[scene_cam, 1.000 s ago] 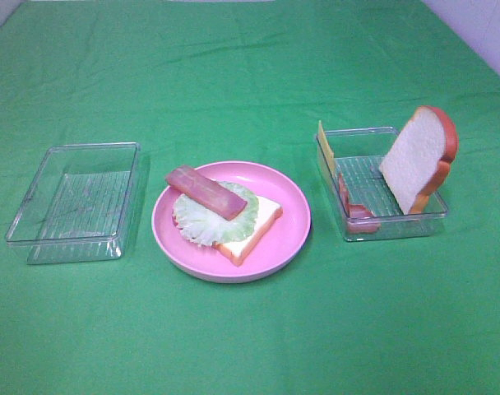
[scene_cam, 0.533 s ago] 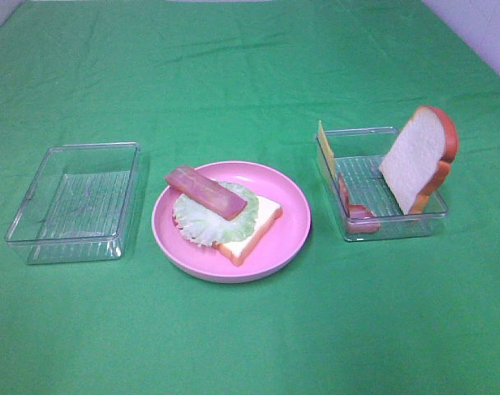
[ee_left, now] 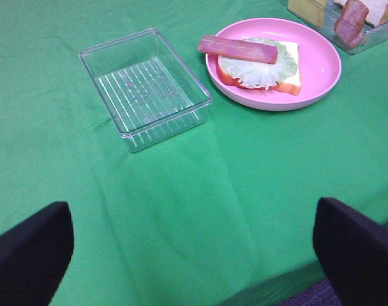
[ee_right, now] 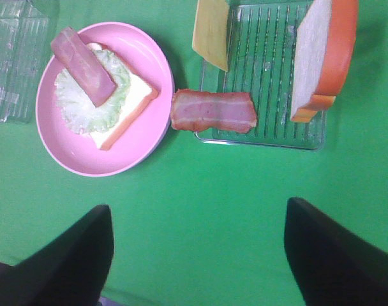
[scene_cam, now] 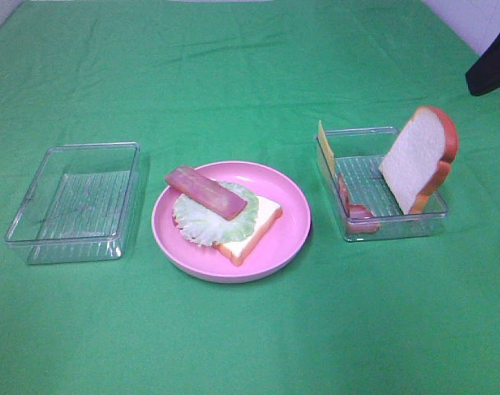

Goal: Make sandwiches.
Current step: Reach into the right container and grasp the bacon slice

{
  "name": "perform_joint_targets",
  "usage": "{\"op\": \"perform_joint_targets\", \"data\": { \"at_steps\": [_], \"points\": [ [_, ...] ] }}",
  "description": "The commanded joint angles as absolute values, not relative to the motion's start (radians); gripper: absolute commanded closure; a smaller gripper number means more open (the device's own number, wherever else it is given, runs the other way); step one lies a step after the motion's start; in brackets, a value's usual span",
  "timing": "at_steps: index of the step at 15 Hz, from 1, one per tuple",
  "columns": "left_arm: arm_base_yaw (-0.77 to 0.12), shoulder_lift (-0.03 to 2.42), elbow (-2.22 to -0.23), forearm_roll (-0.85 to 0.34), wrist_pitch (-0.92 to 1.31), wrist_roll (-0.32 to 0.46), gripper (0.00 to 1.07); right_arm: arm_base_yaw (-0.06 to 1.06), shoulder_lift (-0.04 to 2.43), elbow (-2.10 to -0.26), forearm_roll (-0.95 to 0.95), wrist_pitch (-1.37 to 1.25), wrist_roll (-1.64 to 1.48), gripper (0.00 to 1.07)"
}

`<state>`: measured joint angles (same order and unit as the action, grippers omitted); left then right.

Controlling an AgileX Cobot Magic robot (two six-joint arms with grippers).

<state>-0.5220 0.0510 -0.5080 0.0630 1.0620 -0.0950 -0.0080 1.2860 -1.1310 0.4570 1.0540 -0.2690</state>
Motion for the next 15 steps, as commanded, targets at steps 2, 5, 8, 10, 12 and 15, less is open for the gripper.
{"op": "perform_joint_targets", "data": {
  "at_steps": [2, 5, 8, 10, 12, 15],
  "points": [
    [-0.524, 0.044, -0.503, 0.057, 1.049, -0.092, 0.10, 0.113, 1.374, -1.149, 0.402, 1.044, -0.272, 0.38],
    [-0.524, 0.044, -0.503, 0.057, 1.049, -0.093, 0.10, 0.312, 1.546, -1.209, 0.277, 1.020, -0.086, 0.45],
    [-0.524, 0.044, -0.503, 0.057, 1.049, -0.093, 0.10, 0.367, 1.690, -1.300, 0.272, 1.025, -0.037, 0.48],
    [-0.524, 0.044, -0.503, 0.057, 1.048, -0.093, 0.10, 0.373, 1.765, -1.348, 0.255, 1.025, -0.021, 0.48],
    [-0.524, 0.044, -0.503, 0.057, 1.048, -0.093, 0.10, 0.373, 1.853, -1.396, 0.208, 1.026, 0.000, 0.48],
    [-0.524, 0.044, -0.503, 0.057, 1.048, -0.093, 0.10, 0.373, 1.946, -1.427, 0.154, 1.019, 0.034, 0.48]
  ]
}}
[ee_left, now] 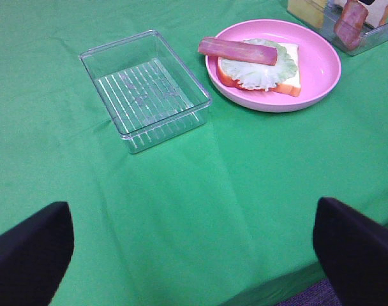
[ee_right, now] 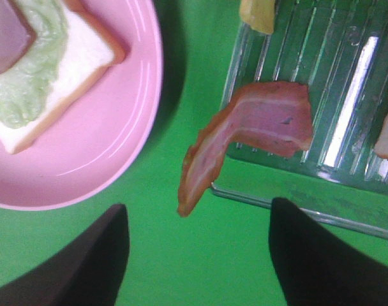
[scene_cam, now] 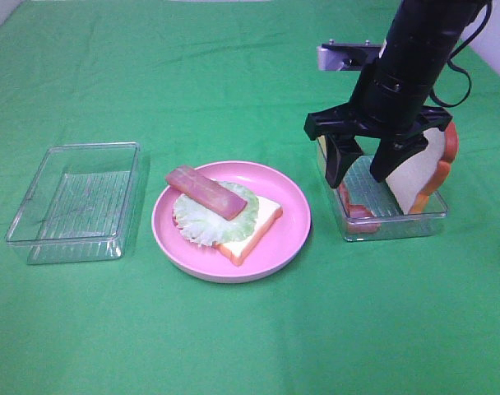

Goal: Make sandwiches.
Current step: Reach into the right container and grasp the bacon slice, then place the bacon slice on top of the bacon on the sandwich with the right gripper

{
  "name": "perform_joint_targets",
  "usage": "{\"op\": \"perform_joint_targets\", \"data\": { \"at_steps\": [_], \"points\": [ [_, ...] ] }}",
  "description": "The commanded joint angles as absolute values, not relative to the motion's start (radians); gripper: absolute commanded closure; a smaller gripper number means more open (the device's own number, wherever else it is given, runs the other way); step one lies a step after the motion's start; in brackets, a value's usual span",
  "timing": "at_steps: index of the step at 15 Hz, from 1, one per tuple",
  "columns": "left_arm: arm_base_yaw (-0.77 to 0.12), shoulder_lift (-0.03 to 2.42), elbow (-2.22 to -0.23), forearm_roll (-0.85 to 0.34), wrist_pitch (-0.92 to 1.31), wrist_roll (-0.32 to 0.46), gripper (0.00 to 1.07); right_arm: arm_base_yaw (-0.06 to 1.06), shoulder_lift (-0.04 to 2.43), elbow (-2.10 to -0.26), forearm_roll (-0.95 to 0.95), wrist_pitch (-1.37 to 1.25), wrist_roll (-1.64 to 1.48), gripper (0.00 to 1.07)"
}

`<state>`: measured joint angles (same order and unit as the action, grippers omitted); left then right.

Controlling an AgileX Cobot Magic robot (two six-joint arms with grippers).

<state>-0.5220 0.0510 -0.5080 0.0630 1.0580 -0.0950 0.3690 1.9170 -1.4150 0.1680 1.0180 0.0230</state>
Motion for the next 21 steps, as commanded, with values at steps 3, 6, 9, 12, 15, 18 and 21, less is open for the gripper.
{"op": "perform_joint_targets", "data": {
  "at_steps": [3, 6, 9, 12, 15, 18, 21],
  "points": [
    [-0.524, 0.044, -0.503, 0.057, 1.048, -0.093, 0.10, 0.373, 1.976, -1.428, 0.169, 0.986, 0.033, 0.54],
    [-0.524, 0.044, -0.503, 0.057, 1.048, -0.093, 0.10, 0.373, 1.998, -1.428, 0.173, 0.973, 0.032, 0.64],
    [-0.524, 0.044, -0.503, 0.057, 1.048, -0.093, 0.10, 0.373, 1.998, -1.428, 0.165, 0.971, 0.022, 1.07],
    [-0.524, 0.044, -0.503, 0.057, 1.048, -0.093, 0.10, 0.373, 1.974, -1.438, 0.156, 0.982, 0.006, 1.07],
    [-0.524, 0.044, -0.503, 0.057, 1.048, -0.093, 0.10, 0.373, 1.909, -1.483, 0.147, 1.052, 0.006, 1.07],
    [-0.524, 0.044, -0.503, 0.057, 1.048, -0.093, 0.10, 0.373, 1.805, -1.490, 0.188, 1.075, 0.000, 1.07],
    [-0.524, 0.044, -0.503, 0.057, 1.048, -0.093, 0.10, 0.375, 1.751, -1.490, 0.471, 1.074, -0.200, 1.07]
  ]
}}
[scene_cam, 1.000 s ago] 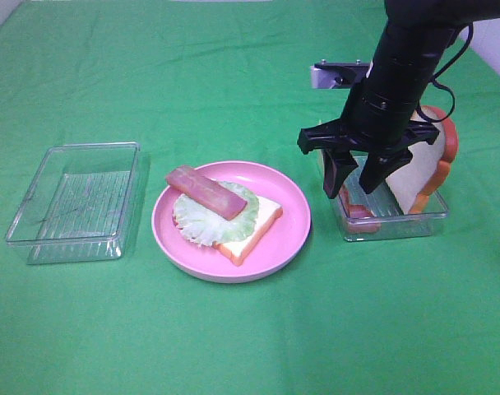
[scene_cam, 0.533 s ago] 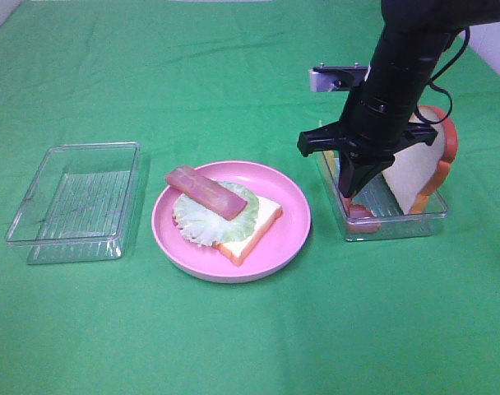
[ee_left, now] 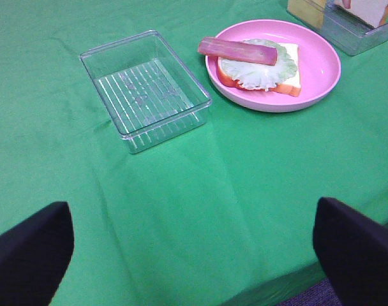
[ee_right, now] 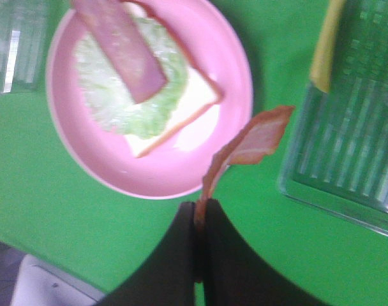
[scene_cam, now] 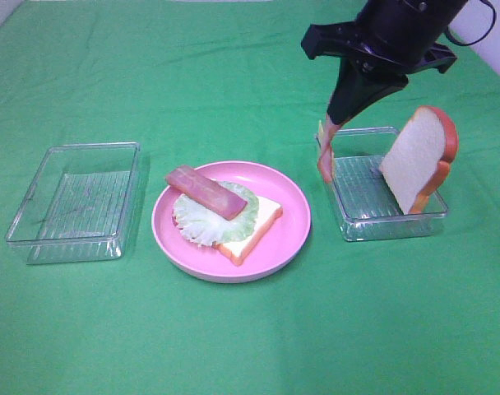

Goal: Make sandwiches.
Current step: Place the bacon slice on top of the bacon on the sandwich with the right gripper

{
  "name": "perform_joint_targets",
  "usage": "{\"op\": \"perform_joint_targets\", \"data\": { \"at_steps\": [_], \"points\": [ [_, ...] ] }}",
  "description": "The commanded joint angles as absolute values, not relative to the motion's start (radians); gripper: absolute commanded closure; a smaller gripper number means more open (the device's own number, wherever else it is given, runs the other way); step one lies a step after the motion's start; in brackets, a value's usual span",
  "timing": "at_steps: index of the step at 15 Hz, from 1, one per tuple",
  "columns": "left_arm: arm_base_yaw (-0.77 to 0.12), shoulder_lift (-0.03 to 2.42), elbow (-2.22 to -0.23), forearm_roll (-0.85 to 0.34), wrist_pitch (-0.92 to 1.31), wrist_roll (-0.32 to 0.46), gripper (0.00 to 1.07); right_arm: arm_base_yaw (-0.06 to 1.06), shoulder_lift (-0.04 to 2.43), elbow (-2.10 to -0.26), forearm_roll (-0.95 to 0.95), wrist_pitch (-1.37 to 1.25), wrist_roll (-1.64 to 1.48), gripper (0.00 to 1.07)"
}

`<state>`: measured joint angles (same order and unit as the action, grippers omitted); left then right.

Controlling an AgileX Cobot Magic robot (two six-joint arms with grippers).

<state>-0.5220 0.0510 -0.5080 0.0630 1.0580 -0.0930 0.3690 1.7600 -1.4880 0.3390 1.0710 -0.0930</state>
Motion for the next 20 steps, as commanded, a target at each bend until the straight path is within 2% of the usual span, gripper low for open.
{"op": "perform_joint_targets", "data": {
  "at_steps": [1, 6, 10, 13, 16, 20],
  "points": [
    [-0.524, 0.044, -0.503, 0.057, 1.048, -0.093, 0.10, 0.376, 1.755, -1.490, 0.574, 1.066, -0.267, 1.07],
    [-0.524, 0.044, -0.503, 0.057, 1.048, -0.093, 0.10, 0.399, 1.869, -1.490, 0.971, 1.008, -0.425, 1.07],
    [-0.524, 0.044, -0.503, 0.057, 1.048, -0.093, 0.10, 0.484, 2.027, -1.490, 1.124, 0.946, -0.512, 1.07],
    [-0.524, 0.044, -0.503, 0.057, 1.048, -0.093, 0.10, 0.505, 2.081, -1.490, 1.208, 0.927, -0.586, 1.07],
    [-0.524, 0.044, -0.503, 0.057, 1.048, -0.093, 0.10, 0.488, 2.091, -1.490, 1.081, 0.893, -0.524, 1.07],
    [-0.524, 0.044, -0.503, 0.057, 1.048, -0.093, 0.10, 0.478, 2.091, -1.490, 0.775, 0.858, -0.304, 1.07]
  ]
}}
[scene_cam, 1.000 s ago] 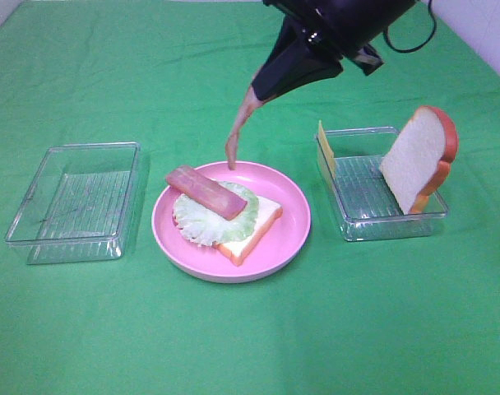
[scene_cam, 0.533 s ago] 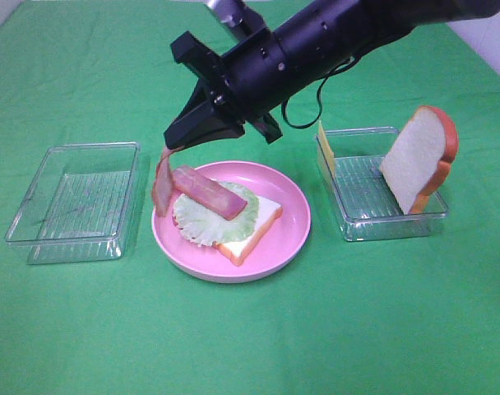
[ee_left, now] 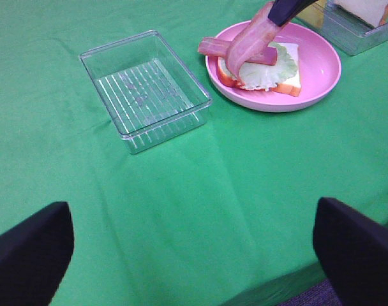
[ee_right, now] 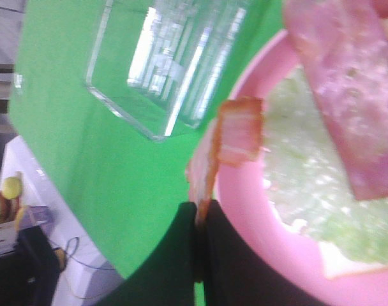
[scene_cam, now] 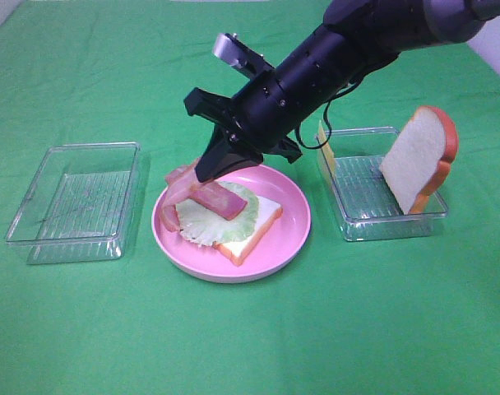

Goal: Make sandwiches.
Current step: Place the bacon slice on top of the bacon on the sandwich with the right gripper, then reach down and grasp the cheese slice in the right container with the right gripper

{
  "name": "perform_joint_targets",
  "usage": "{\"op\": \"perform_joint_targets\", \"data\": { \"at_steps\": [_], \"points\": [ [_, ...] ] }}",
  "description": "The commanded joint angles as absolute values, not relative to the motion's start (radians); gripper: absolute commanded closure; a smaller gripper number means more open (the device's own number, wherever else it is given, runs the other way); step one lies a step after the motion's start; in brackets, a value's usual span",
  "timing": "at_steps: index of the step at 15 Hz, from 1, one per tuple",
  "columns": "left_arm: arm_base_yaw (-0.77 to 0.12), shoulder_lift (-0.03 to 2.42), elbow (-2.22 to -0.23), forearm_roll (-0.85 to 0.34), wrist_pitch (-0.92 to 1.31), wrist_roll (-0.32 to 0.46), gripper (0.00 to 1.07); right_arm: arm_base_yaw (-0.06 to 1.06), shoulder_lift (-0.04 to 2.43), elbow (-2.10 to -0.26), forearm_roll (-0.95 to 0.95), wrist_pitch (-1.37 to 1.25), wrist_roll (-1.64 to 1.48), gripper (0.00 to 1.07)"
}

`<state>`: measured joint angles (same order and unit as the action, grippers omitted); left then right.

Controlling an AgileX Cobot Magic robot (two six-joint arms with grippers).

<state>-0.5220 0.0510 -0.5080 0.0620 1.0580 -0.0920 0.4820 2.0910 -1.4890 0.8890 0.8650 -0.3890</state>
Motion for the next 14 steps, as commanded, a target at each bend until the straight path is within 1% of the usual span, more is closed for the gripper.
{"op": "perform_joint_targets", "data": {
  "at_steps": [1, 2, 3, 4, 5, 7, 8, 9, 11, 14],
  "points": [
    [-0.524, 0.044, -0.503, 0.058, 1.048, -0.093, 0.10, 0.478, 2.091, -1.490, 0.701, 0.858, -0.254, 1.07],
    [-0.524, 0.044, -0.503, 0.058, 1.048, -0.093, 0.10, 0.478, 2.091, -1.490, 0.576, 0.852, -0.159, 1.07],
    [-0.524, 0.044, -0.503, 0.058, 1.048, -0.093, 0.10, 0.478, 2.091, -1.490, 0.576, 0.852, -0.159, 1.07],
    [-0.524, 0.044, -0.503, 0.058, 1.048, -0.093, 0.10, 0.478, 2.091, -1.490, 0.524, 0.843, -0.120, 1.06],
    [-0.524, 0.044, -0.503, 0.058, 1.048, -0.093, 0.10, 0.478, 2.090, -1.493, 0.453, 0.840, -0.061, 0.88],
    [-0.524, 0.044, -0.503, 0.059, 1.048, -0.093, 0.10, 0.478, 2.069, -1.503, 0.381, 0.839, -0.033, 0.59],
    [-0.524, 0.044, -0.503, 0.059, 1.048, -0.093, 0.10, 0.478, 2.050, -1.513, 0.342, 0.842, -0.030, 0.46],
    [-0.524, 0.044, -0.503, 0.059, 1.048, -0.093, 0.10, 0.478, 2.029, -1.526, 0.301, 0.848, -0.025, 0.39],
    [-0.524, 0.044, -0.503, 0.060, 1.048, -0.093, 0.10, 0.478, 1.994, -1.551, 0.211, 0.874, 0.013, 0.37],
    [-0.524, 0.044, -0.503, 0.060, 1.048, -0.093, 0.10, 0.475, 1.976, -1.652, 0.000, 1.027, 0.110, 0.37]
  ]
}}
